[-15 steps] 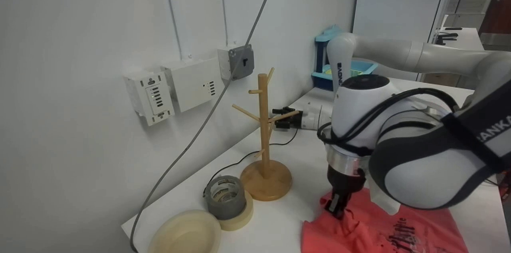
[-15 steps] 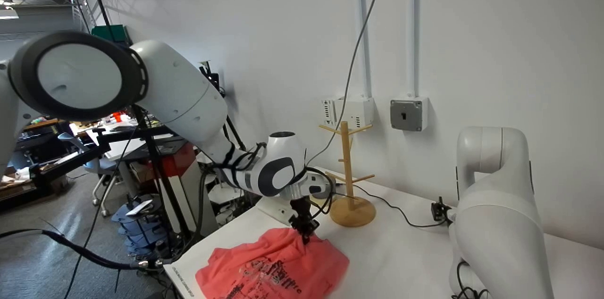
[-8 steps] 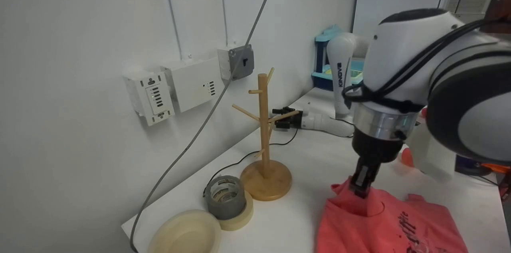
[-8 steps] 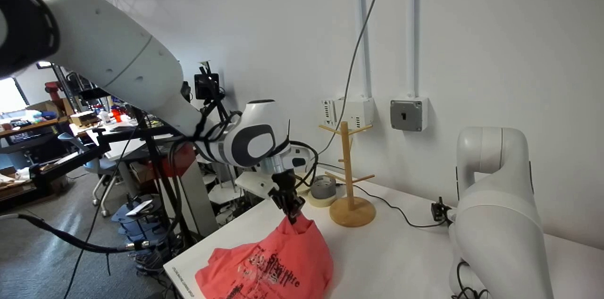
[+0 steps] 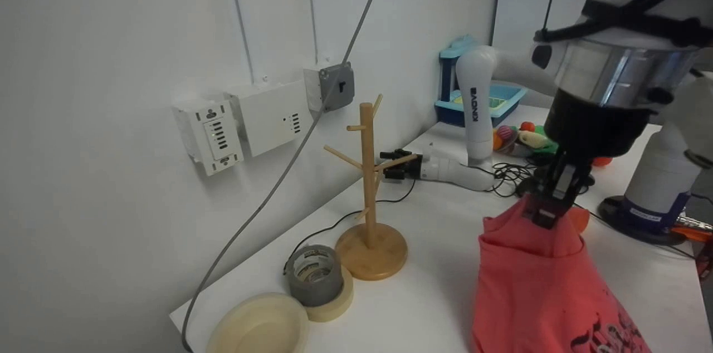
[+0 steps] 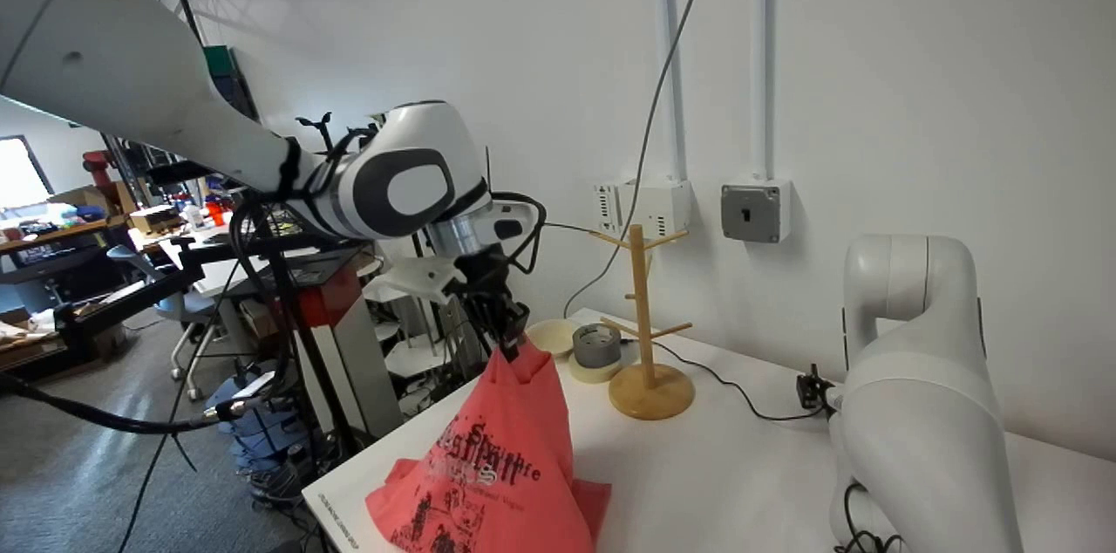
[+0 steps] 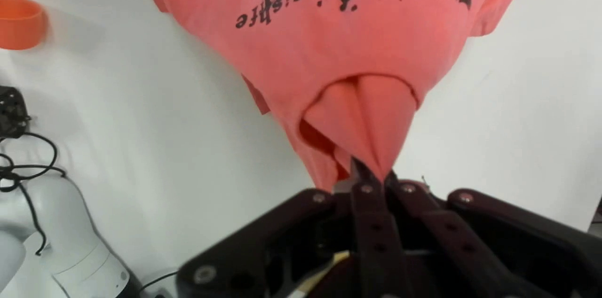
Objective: Pick up the orange sweater and put it back down
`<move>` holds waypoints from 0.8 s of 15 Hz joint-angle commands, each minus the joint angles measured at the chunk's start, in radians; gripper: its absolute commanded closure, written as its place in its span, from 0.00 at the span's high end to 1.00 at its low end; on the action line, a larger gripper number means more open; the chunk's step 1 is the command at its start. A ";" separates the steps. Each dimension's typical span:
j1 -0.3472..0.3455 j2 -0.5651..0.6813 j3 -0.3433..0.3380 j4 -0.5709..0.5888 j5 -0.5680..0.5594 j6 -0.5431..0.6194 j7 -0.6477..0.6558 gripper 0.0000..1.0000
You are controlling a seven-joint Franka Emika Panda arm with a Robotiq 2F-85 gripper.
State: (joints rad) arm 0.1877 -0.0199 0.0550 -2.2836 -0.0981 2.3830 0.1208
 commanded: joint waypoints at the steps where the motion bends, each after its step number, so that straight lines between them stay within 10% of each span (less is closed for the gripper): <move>1: -0.027 -0.153 0.029 -0.031 -0.005 -0.075 0.007 0.00; 12: -0.068 -0.430 0.120 0.043 -0.114 -0.223 0.089 0.00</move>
State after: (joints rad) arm 0.1612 -0.3693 0.1244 -2.2417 -0.1454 2.1585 0.1470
